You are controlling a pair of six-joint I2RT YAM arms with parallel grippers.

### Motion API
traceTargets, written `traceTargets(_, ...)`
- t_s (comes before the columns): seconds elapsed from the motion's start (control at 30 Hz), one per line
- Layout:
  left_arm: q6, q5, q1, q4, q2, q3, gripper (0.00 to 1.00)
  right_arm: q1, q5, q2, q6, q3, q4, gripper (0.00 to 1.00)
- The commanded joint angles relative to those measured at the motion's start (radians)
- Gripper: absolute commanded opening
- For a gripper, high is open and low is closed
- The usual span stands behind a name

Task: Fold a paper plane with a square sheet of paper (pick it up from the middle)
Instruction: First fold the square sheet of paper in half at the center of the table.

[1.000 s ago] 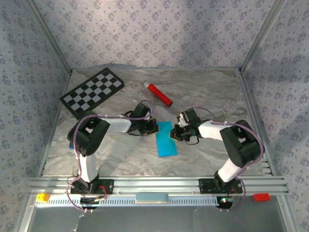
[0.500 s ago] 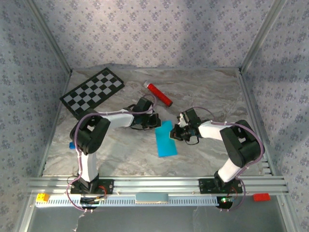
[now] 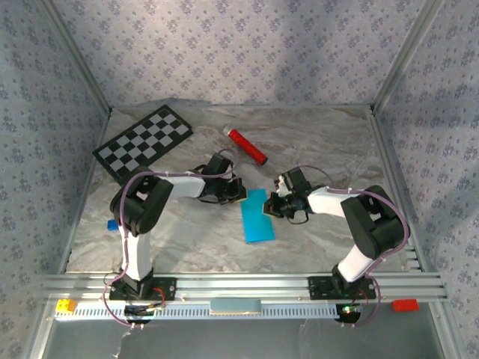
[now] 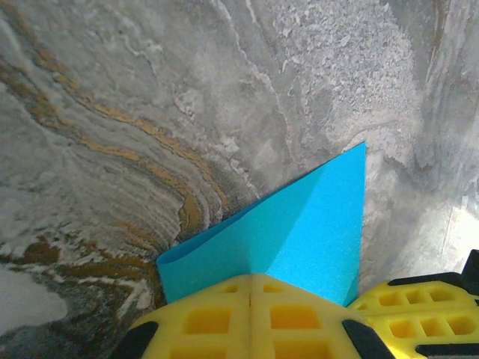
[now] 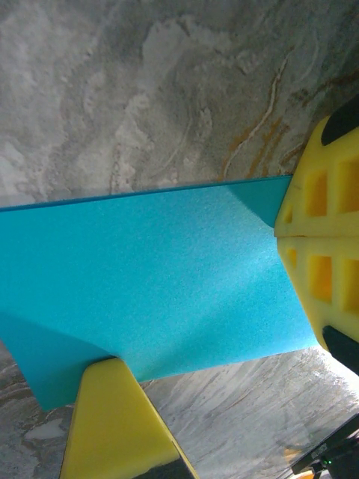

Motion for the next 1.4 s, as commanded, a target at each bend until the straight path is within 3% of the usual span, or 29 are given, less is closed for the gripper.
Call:
traceTargets(0.0,-0.001,-0.094,0.034,-0.059,0.020,0.001,0.05,-0.015,0.127,0.050,-0.024,-0.054,-0.165,0.00)
traceTargets(0.47,-0.036,-0.171,0.065,-0.071,0.006,0.011,0.04,-0.020,0.129,0.041,-0.024,-0.059,-0.169,0.00)
traceTargets(0.77,-0.043,-0.142,0.090,-0.057,0.016,0.030,0.05,-0.025,0.129,0.034,-0.024,-0.060,-0.173,0.00)
traceTargets(1.1,-0.056,-0.193,0.096,-0.104,0.022,0.046,0.04,-0.029,0.128,0.029,-0.024,-0.061,-0.177,0.00)
traceTargets(1.37,-0.034,-0.154,0.086,-0.138,-0.057,0.080,0.06,-0.028,0.126,0.034,-0.024,-0.055,-0.176,0.00)
